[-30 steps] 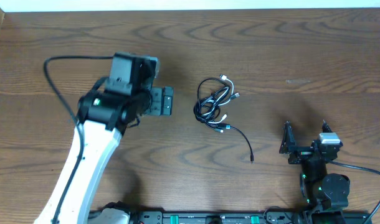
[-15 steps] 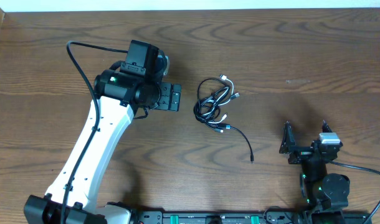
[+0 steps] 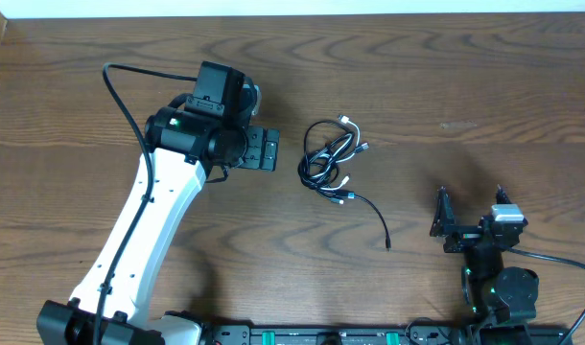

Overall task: Untangle cables
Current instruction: 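Move the left gripper forward over the tangled cable bundle, then lower the left gripper and grasp the cable bundle, then lift the bundle with the left gripper toward the right gripper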

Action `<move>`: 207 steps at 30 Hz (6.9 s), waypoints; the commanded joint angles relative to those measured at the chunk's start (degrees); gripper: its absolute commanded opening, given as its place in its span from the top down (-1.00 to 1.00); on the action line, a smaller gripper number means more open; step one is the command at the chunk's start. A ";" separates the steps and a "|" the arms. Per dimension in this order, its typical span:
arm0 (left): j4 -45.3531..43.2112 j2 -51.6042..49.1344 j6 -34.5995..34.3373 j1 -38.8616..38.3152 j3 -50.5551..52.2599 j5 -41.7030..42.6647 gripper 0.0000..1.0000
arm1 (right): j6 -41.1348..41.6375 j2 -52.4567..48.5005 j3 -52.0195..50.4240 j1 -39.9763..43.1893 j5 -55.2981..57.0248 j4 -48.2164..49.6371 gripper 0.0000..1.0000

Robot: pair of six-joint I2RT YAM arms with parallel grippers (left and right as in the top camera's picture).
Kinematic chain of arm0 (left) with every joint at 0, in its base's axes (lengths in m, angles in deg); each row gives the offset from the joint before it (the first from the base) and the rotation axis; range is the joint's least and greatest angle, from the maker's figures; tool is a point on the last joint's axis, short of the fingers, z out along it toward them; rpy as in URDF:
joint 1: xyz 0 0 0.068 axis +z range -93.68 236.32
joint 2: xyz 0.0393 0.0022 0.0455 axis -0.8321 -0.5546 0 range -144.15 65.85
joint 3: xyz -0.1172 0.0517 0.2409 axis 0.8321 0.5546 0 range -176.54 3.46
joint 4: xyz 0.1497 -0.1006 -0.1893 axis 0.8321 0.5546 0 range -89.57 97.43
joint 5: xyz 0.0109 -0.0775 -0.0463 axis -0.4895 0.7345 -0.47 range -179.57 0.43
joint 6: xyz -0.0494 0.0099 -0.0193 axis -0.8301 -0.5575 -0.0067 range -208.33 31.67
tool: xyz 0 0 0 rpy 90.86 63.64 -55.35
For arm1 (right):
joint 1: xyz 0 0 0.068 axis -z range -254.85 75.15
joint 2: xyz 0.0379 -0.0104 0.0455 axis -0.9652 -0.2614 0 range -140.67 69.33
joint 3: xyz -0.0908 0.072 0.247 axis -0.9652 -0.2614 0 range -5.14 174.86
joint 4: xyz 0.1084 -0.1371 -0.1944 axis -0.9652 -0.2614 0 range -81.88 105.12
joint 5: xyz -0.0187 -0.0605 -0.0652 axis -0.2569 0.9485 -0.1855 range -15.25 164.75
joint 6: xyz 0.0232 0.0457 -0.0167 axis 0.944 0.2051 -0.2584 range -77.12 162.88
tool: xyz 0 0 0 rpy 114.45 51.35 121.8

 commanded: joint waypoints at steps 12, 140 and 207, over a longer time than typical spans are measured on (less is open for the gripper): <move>-2.71 -9.90 0.46 -2.19 -1.14 2.19 -0.87 | -0.92 0.02 -0.07 0.33 0.09 -0.24 -0.99; -23.21 -23.67 -24.44 -15.30 3.58 -11.37 0.85 | -0.92 0.02 -0.07 0.33 0.09 -0.24 -0.99; -30.34 7.04 48.59 -15.30 3.58 24.81 0.85 | -12.87 -48.85 39.74 0.28 -47.54 0.79 -0.81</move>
